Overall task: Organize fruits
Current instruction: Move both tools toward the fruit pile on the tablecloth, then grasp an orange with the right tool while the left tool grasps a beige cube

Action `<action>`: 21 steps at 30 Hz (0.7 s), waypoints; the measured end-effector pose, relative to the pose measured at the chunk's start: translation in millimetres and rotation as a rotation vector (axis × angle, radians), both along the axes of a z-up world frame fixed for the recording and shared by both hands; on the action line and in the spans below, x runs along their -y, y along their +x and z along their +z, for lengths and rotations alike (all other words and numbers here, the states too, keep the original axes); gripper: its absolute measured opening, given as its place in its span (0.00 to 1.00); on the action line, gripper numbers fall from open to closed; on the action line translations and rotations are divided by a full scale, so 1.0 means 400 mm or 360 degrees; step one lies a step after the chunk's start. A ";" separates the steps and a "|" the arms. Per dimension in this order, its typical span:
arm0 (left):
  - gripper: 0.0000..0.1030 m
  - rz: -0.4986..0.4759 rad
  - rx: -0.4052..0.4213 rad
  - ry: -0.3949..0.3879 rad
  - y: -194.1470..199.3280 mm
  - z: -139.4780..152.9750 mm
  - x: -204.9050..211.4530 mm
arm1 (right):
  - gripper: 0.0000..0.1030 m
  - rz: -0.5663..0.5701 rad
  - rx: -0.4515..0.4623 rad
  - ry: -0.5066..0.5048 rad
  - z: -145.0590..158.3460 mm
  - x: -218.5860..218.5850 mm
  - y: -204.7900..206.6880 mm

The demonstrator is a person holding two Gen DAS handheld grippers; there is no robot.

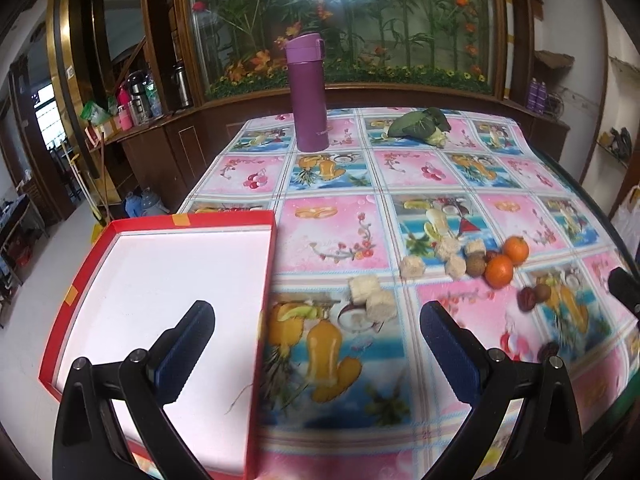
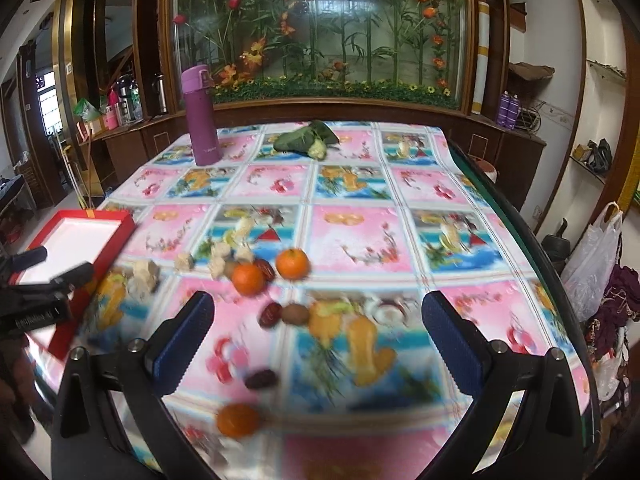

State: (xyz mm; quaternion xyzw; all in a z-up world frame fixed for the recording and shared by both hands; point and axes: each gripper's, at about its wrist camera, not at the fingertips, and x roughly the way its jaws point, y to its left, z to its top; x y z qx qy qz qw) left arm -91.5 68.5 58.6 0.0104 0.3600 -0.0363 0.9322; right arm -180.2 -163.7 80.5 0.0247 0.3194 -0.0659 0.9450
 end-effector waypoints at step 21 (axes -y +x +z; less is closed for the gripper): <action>0.99 -0.0048 -0.0073 0.0083 -0.028 -0.013 -0.033 | 0.60 0.0358 -0.0358 0.0227 -0.178 -0.090 -0.025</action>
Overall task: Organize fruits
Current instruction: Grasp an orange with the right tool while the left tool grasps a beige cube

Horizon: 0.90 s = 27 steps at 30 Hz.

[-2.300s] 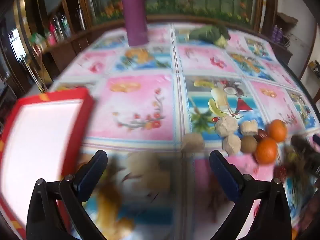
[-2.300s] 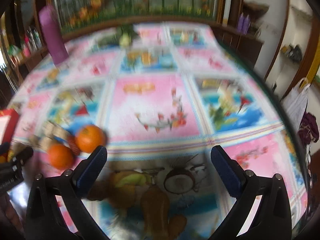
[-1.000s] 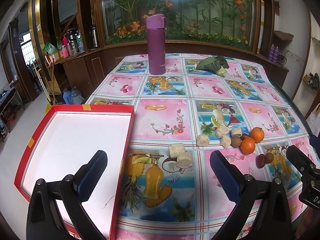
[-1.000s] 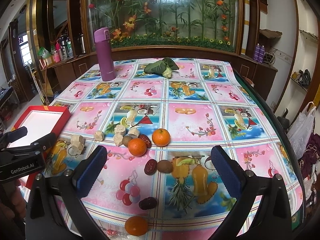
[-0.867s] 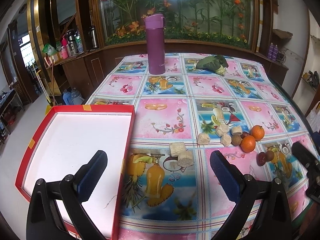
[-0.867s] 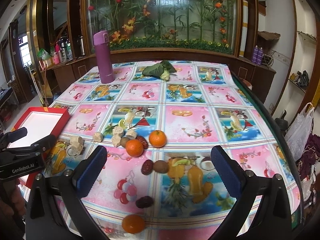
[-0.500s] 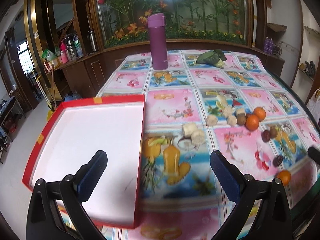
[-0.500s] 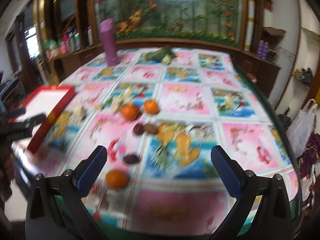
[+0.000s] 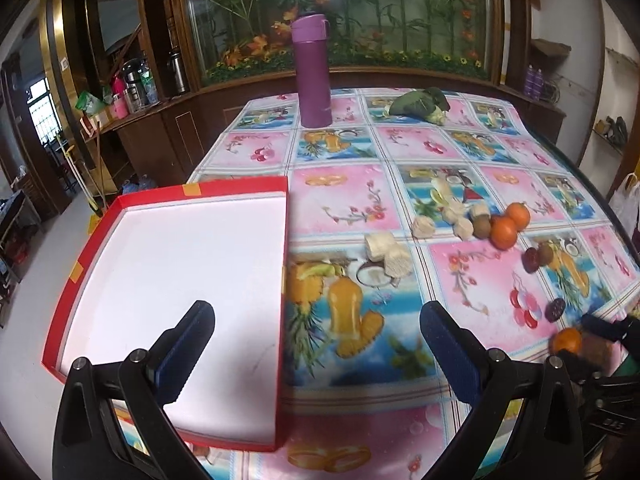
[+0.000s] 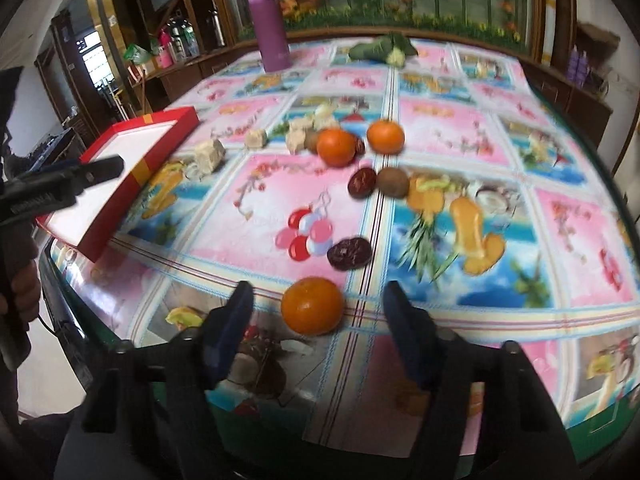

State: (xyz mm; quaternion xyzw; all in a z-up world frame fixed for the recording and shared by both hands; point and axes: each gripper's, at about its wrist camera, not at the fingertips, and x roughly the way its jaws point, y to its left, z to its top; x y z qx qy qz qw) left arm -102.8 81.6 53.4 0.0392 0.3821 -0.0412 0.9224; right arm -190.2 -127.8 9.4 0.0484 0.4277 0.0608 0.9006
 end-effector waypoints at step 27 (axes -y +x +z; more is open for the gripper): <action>0.72 -0.0181 -0.0214 -0.0083 0.114 -0.039 0.116 | 0.32 -0.0123 0.0167 0.0132 0.021 0.093 -0.004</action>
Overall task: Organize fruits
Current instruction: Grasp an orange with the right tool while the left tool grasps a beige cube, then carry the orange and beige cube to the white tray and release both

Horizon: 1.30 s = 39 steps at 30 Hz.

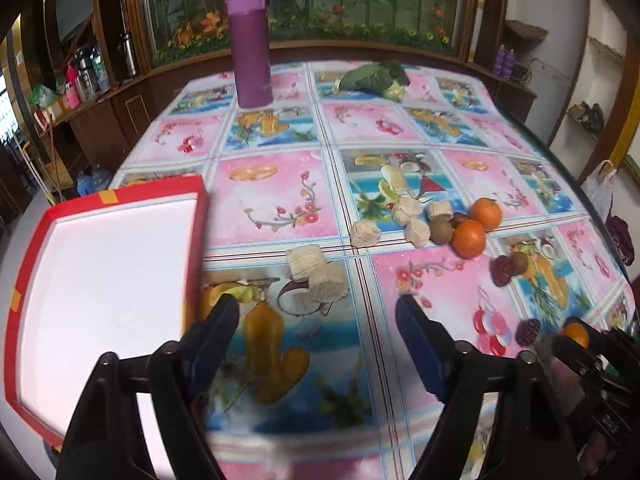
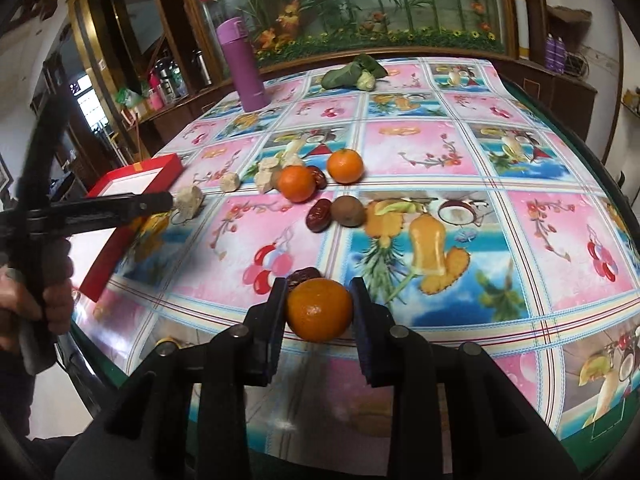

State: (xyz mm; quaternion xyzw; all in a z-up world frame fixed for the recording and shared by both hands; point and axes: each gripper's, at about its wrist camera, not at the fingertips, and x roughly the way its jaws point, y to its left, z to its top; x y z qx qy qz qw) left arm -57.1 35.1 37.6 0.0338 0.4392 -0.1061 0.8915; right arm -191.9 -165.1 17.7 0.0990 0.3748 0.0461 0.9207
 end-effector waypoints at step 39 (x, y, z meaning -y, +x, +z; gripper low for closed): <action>0.24 0.0055 0.0221 -0.0121 -0.099 0.084 -0.139 | 0.32 0.0218 -0.0011 0.0042 0.025 -0.150 0.063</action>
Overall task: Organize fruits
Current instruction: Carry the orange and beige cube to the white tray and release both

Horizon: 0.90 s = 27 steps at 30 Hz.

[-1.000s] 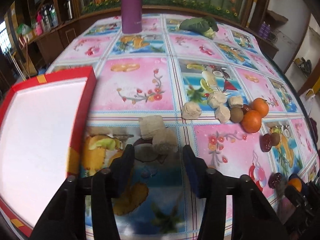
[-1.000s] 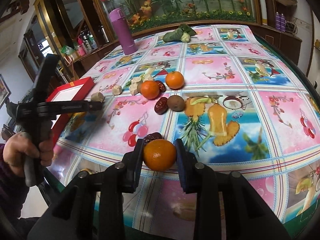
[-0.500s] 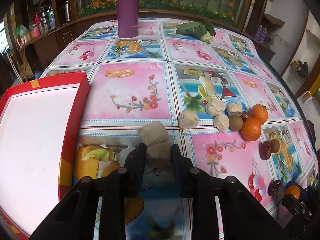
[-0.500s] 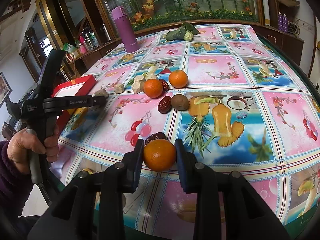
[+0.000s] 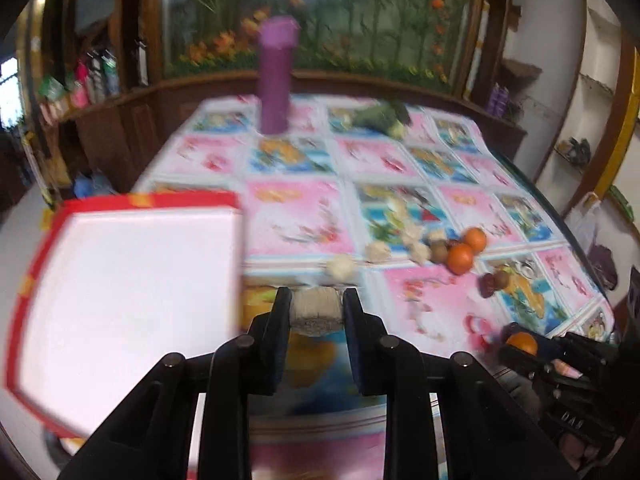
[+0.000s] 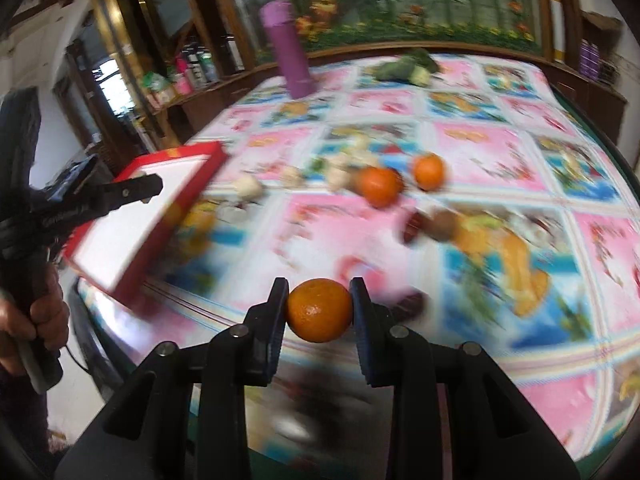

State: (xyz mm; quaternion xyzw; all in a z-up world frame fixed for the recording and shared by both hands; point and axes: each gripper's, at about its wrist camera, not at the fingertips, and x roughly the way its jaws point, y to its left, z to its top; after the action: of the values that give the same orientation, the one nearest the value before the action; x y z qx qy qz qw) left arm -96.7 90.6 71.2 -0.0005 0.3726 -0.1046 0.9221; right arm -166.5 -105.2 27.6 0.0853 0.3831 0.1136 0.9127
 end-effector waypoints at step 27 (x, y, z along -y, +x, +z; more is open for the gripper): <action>0.25 0.0567 -0.0150 0.0264 -0.020 -0.114 -0.415 | 0.33 0.0587 -0.0237 -0.0071 -0.057 -0.601 0.273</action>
State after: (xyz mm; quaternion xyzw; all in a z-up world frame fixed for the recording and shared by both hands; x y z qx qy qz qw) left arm -104.9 256.4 25.4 0.0047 0.4165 0.0915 0.9045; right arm -57.1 135.2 4.8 0.0016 0.4610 0.2637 0.8473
